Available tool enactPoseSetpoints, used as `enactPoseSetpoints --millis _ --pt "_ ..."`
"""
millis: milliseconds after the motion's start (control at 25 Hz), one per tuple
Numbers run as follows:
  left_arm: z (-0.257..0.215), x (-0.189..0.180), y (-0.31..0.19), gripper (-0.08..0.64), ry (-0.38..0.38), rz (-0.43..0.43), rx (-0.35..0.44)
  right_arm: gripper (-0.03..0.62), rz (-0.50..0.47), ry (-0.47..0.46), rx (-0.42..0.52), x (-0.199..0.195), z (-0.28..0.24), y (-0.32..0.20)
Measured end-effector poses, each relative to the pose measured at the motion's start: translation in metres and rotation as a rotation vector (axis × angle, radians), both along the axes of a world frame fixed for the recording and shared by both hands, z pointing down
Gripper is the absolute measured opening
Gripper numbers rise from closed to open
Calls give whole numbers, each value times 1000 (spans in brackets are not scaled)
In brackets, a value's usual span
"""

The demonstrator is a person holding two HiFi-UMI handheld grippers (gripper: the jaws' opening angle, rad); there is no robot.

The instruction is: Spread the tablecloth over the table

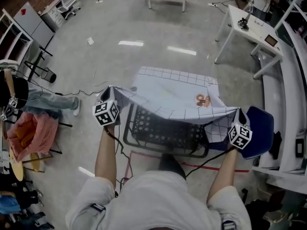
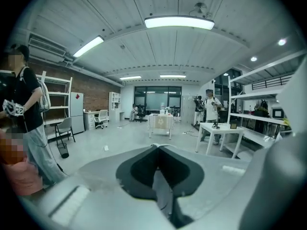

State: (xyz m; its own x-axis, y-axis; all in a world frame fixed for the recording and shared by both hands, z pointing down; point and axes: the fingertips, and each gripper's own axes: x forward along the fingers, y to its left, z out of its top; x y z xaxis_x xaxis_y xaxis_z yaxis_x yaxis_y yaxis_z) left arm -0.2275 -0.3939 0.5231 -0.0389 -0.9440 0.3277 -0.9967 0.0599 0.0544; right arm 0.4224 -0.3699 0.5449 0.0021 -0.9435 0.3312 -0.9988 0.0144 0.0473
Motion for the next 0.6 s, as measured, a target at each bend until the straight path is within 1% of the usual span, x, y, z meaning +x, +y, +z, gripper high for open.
enactPoseSetpoints --millis 80,120,160,200,280,320,360,400,440,520,600 --pt "-28 6 -40 23 3 -4 37 8 -15 -12 45 5 -29 -44" --pt "-52 7 -64 23 7 -10 79 8 -15 -17 94 11 -54 -66" --pt "-84 6 -87 23 13 -19 138 8 -9 -10 162 20 -86 -86" --pt "-124 6 -106 23 18 -25 214 8 2 15 242 30 -125 -101" --pt "-211 7 -128 23 17 -10 381 8 24 96 390 47 -199 -116" --pt "-248 9 -130 23 8 12 447 8 26 136 434 53 -223 -119" --pt "-275 11 -130 23 -5 33 487 8 19 166 446 56 -236 -120" --pt "-289 13 -130 23 -19 49 501 8 8 178 433 56 -238 -121" --pt "-291 13 -129 23 -31 55 497 8 -3 171 406 53 -232 -122" --pt "-271 6 -125 23 -41 40 467 8 -11 143 351 44 -210 -118" --pt "-243 -6 -116 23 -13 8 425 8 -11 124 307 28 -186 -110"
